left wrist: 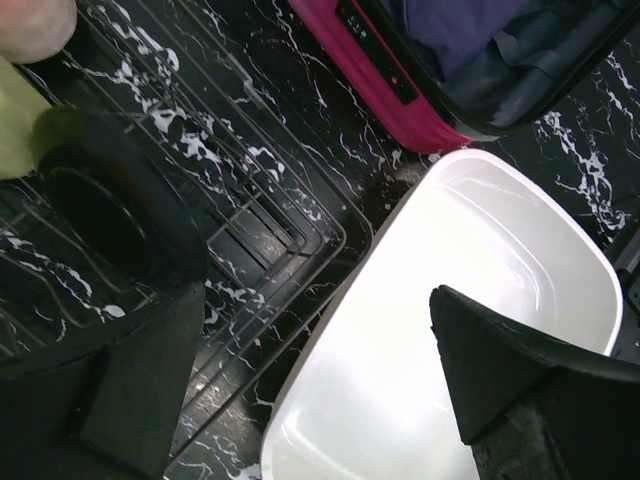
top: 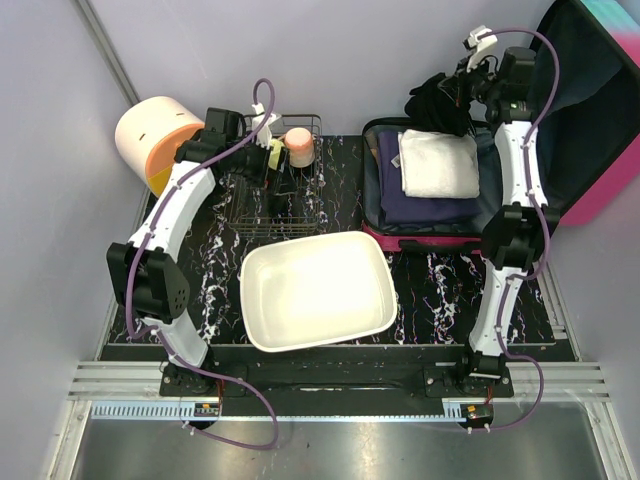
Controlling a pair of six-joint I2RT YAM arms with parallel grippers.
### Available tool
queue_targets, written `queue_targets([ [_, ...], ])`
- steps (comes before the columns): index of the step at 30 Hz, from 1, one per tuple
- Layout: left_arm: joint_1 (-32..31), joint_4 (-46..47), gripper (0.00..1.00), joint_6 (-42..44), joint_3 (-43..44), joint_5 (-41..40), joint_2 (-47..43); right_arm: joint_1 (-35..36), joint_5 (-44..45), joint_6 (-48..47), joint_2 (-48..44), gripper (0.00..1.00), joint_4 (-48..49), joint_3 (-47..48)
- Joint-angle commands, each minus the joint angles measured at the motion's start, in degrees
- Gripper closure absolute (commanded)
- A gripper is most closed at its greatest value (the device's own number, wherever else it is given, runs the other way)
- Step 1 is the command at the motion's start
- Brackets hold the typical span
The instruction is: Open, take out, and arrange the luggage
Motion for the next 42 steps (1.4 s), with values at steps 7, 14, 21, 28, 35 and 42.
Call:
queue_targets([
  [7,0.3,9.1,0.01,9.5,4.1,1.3,-2.5,1.0,-12.1,8.1,-15.4,1.0,6.7,-7.0],
  [14,-0.9,10.8,0.01,12.3,11.1,7.1,-1.5,4.7,-17.4,9.1,-26.4,1.0,11.3,-20.7],
  [21,-8.1,8.9,0.01,13.7,11.3,8.7,-2.5,10.9,-20.1,12.3,-37.0,1.0,15.3,-36.0],
  [28,-11.9,8.8,0.01,9.6,7.2,10.0,-4.3,17.4,-21.2,14.0,-43.2,1.0,17.8,-45.1],
  [35,-15.0,9.0,0.01,7.3,1.2,8.6,-6.3,22.5,-22.1,15.6,-46.8,1.0,19.4,-50.4],
  [42,-15.3,10.5,0.19,7.1,-2.9,18.0,-8.0,25.6,-22.0,16.6,-48.9,1.0,20.1,-52.9],
])
